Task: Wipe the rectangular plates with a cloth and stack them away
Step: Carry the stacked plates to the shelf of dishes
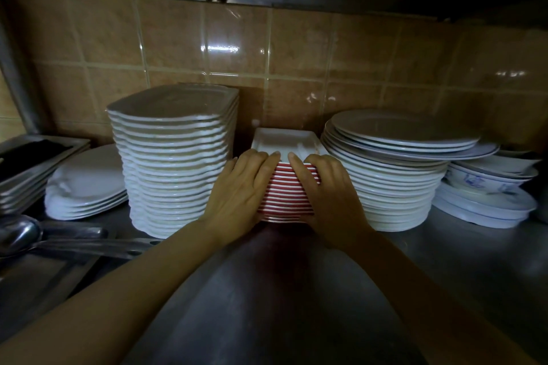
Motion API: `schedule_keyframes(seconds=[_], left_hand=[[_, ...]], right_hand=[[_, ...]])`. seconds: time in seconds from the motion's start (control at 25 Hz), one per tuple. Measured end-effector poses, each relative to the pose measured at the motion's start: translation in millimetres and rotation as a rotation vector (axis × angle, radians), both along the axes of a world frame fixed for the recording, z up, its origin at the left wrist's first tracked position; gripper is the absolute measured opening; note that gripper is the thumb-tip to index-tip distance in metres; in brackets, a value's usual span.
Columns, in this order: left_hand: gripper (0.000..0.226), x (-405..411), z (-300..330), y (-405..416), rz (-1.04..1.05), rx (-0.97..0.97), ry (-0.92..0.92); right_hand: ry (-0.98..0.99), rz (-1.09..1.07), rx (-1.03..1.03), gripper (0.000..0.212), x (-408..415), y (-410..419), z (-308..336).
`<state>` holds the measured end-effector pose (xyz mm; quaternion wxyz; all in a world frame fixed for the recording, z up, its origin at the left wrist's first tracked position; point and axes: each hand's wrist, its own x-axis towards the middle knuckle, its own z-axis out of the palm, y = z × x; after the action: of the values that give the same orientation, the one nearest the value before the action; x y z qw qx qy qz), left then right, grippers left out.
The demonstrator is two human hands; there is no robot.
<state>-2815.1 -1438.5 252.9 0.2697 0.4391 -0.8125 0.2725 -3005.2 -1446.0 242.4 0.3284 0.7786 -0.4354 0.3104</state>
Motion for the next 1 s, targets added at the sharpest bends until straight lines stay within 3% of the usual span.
schedule_keyframes(seconds=[0.12,0.32,0.52,0.76,1.0], left_hand=[[0.088,4,2,-2,-0.015,0.042,-0.010],[0.080,1,5,-11,0.027,0.056,-0.011],[0.070,-6,1,-20,0.024,0.068,0.031],[0.073,-1,-2,-29,0.049,0.131,0.050],[0.067,-7,-4,-26,0.119,0.183,0.049]], right_hand=[[-0.002,0.022,0.024,0.087,-2,1,4],[-0.022,-0.003,-0.007,0.071,4,-10,7],[-0.039,0.008,0.033,0.080,3,-25,0],[-0.004,0.024,0.159,0.097,3,-33,-4],[0.033,0.019,0.172,0.082,1,-28,-2]])
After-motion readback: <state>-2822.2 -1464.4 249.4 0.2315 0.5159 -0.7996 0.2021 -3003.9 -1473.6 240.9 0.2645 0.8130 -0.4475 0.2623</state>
